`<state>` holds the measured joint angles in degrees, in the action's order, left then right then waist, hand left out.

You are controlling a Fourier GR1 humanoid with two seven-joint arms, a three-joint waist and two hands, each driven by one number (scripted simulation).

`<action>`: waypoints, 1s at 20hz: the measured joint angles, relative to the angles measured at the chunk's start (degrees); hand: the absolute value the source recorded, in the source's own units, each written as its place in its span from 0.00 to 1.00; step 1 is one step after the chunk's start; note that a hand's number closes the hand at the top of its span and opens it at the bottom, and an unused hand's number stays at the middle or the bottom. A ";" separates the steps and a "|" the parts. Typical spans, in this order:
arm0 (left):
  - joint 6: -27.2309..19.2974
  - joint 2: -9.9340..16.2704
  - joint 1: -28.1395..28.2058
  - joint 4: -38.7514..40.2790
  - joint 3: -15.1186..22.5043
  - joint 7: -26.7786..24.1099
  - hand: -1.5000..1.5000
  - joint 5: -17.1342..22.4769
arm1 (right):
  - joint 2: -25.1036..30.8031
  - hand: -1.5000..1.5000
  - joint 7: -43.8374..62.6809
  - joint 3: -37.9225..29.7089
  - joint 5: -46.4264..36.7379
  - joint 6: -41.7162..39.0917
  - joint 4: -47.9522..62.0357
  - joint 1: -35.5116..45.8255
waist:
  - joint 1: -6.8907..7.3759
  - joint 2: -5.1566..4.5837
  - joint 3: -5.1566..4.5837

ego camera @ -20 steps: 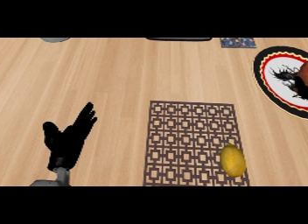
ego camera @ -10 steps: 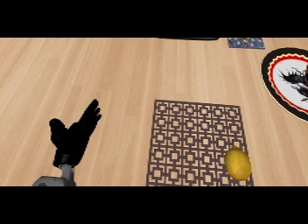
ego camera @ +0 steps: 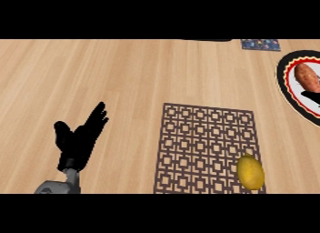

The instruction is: Pick the sweet potato from the placemat and place it in the plate

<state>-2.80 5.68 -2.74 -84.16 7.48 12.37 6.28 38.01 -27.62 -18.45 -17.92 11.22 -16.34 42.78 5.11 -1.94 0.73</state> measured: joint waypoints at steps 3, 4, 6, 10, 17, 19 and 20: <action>0.23 0.22 0.13 -0.12 -0.31 0.20 0.50 0.28 | -0.09 0.00 -4.01 -2.79 2.83 -2.59 0.96 0.83 | -0.27 0.01 0.07; 0.14 0.19 0.25 -0.18 -0.31 0.31 0.50 0.24 | -0.02 0.00 -5.40 -3.97 3.99 -3.32 1.19 0.96 | -0.47 0.07 0.09; 0.18 0.11 0.65 -0.35 -0.35 -0.12 0.50 0.29 | 0.52 0.00 -7.10 -6.37 6.33 -5.13 1.97 1.34 | -0.63 0.13 0.09; -0.38 -0.11 0.93 -0.66 -0.42 0.22 0.50 0.04 | 3.24 0.00 -8.22 -10.20 9.88 -9.39 4.08 1.67 | -1.10 0.27 0.07; -0.01 0.24 1.77 -0.54 -1.18 -0.80 0.50 0.30 | 8.61 0.00 -9.16 -13.30 13.15 -23.35 7.26 -0.77 | -2.01 0.60 0.03; 0.35 0.55 1.73 -0.41 -1.54 -0.41 0.50 0.67 | 9.99 0.00 -10.26 -13.23 13.19 -27.93 7.60 -2.33 | -2.30 0.69 0.03; 0.08 0.29 1.95 -0.27 -1.38 -0.89 0.50 0.33 | 10.26 0.00 -11.43 -13.17 13.17 -29.81 7.67 -3.42 | -2.45 0.75 0.04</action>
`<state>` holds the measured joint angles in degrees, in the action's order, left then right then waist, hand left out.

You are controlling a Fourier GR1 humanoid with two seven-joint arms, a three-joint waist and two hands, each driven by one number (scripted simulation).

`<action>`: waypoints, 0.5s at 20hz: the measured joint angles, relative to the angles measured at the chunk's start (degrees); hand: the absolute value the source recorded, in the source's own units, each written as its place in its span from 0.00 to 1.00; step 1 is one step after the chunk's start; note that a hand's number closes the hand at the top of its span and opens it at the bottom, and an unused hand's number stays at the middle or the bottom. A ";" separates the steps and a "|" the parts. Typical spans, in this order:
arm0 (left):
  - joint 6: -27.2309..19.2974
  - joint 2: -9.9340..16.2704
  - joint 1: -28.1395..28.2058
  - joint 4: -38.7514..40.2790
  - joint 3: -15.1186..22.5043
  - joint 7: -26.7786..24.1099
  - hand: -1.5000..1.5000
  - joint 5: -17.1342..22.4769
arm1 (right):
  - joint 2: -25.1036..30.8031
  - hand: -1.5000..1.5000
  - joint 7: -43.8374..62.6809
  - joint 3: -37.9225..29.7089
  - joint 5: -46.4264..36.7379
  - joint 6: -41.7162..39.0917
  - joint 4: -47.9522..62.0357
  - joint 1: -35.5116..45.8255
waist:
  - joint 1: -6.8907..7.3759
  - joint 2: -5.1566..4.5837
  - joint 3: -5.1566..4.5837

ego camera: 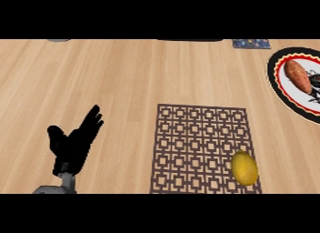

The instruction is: Pick the sweet potato from the placemat and place it in the plate

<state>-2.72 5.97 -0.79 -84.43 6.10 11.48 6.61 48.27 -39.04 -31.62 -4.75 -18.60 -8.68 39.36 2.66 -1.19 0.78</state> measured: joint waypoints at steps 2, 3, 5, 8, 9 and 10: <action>-0.26 -0.05 0.18 -0.01 -0.15 -0.25 0.50 -0.19 | 1.06 0.00 -1.59 0.31 -0.26 -3.53 0.09 -1.97 | -0.18 0.09 0.00; -0.11 0.07 0.41 -0.23 -0.29 -0.25 0.50 -0.02 | 1.66 0.00 -1.74 0.59 -0.48 -4.99 0.01 -2.87 | -0.27 0.16 -0.01; 0.05 0.47 0.43 -0.41 -0.66 0.15 0.50 0.15 | 1.99 0.00 -2.58 1.26 -1.11 -5.88 -0.33 -5.06 | -0.41 0.23 -0.04; 0.11 0.57 0.24 -0.10 -0.93 0.46 0.50 0.21 | 3.00 0.00 -3.53 2.32 -2.19 -6.04 -1.11 -7.85 | -0.70 0.36 -0.05; -0.06 0.32 0.43 -0.14 -0.80 0.16 0.50 0.05 | 3.10 0.00 -3.95 2.65 -2.55 -5.71 -1.39 -8.54 | -0.72 0.41 -0.06; -0.07 0.25 0.49 -0.16 -0.76 0.06 0.50 -0.03 | 3.34 0.00 -4.33 2.95 -2.86 -5.53 -1.68 -9.15 | -0.76 0.46 -0.08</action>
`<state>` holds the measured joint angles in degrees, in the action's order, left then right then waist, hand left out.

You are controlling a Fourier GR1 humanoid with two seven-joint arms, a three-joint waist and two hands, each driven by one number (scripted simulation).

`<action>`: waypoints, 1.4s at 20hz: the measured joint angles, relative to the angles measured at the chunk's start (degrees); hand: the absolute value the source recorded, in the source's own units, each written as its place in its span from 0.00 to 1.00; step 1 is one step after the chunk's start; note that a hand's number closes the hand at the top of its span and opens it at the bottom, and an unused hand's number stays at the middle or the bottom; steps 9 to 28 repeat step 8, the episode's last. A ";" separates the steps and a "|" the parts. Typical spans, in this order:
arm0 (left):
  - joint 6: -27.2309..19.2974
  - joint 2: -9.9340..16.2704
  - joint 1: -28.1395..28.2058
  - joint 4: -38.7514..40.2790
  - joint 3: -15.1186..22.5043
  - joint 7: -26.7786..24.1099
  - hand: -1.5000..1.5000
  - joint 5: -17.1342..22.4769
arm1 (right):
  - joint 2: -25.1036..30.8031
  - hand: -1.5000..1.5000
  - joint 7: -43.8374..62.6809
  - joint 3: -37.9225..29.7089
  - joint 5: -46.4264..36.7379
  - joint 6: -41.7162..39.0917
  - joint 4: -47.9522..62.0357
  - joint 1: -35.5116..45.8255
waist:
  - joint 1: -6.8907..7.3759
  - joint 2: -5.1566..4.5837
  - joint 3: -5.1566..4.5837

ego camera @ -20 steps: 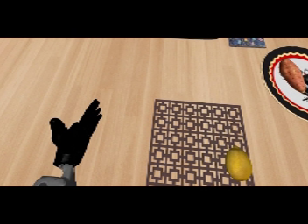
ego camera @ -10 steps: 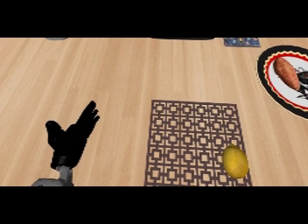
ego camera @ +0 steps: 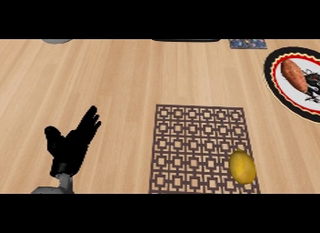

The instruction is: Pick the sweet potato from the placemat and place it in the plate

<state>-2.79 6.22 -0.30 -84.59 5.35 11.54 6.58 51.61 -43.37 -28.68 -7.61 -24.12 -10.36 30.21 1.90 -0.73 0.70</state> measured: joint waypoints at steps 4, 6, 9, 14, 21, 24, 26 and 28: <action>-0.11 0.04 -0.09 -0.32 -0.22 1.02 0.50 0.13 | 0.21 0.00 -1.74 1.28 -1.29 0.78 -0.74 -2.50 | -0.10 0.08 -0.04; -0.12 0.01 -0.04 0.02 -0.48 0.69 0.50 0.11 | 0.32 0.00 -2.70 1.48 -1.48 1.07 -0.82 -3.84 | -0.27 0.17 -0.06; 0.05 -0.13 0.31 0.18 -0.55 -0.28 0.50 0.08 | 0.44 0.00 -3.45 1.54 -1.48 1.17 -0.83 -5.11 | -0.42 0.26 -0.07; 0.05 -0.13 0.31 0.18 -0.55 -0.28 0.50 0.08 | 0.44 0.00 -3.45 1.54 -1.48 1.17 -0.83 -5.11 | -0.42 0.26 -0.07; 0.05 -0.13 0.31 0.18 -0.55 -0.28 0.50 0.08 | 0.44 0.00 -3.45 1.54 -1.48 1.17 -0.83 -5.11 | -0.42 0.26 -0.07; 0.05 -0.13 0.31 0.18 -0.55 -0.28 0.50 0.08 | 0.44 0.00 -3.45 1.54 -1.48 1.17 -0.83 -5.11 | -0.42 0.26 -0.07; 0.05 -0.13 0.31 0.18 -0.55 -0.28 0.50 0.08 | 0.44 0.00 -3.45 1.54 -1.48 1.17 -0.83 -5.11 | -0.42 0.26 -0.07; 0.05 -0.13 0.31 0.18 -0.55 -0.28 0.50 0.08 | 0.44 0.00 -3.45 1.54 -1.48 1.17 -0.83 -5.11 | -0.42 0.26 -0.07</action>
